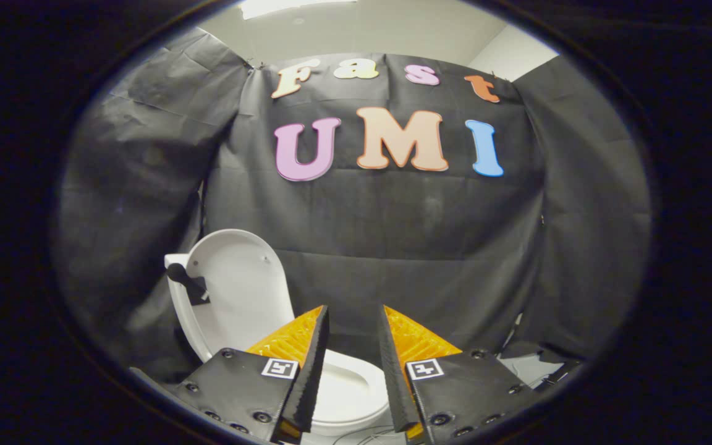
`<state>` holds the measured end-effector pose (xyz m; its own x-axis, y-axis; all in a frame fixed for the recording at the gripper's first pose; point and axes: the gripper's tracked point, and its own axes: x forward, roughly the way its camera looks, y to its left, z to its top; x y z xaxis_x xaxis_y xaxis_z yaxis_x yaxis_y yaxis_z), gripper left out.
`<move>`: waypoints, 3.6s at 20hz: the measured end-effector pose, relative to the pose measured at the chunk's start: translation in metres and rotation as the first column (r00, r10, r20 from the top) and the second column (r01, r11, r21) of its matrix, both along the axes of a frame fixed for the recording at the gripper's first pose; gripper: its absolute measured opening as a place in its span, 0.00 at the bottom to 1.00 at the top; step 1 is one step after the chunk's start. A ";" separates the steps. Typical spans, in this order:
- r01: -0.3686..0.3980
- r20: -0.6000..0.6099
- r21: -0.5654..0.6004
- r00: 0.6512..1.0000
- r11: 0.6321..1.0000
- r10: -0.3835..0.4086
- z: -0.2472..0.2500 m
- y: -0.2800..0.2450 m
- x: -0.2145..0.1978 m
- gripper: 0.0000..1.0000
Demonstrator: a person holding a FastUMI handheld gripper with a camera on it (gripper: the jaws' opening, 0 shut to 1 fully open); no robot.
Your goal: Open the toilet lid.
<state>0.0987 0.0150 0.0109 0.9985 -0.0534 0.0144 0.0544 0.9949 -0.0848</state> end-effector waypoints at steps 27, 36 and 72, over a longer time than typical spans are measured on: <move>-0.011 -0.059 0.021 0.998 1.000 0.012 -0.018 -0.019 -0.036 0.50; -0.055 -0.039 0.054 0.998 0.997 0.057 -0.011 -0.016 -0.084 0.50; -0.054 -0.027 0.079 0.998 0.995 0.057 -0.011 -0.016 -0.103 0.98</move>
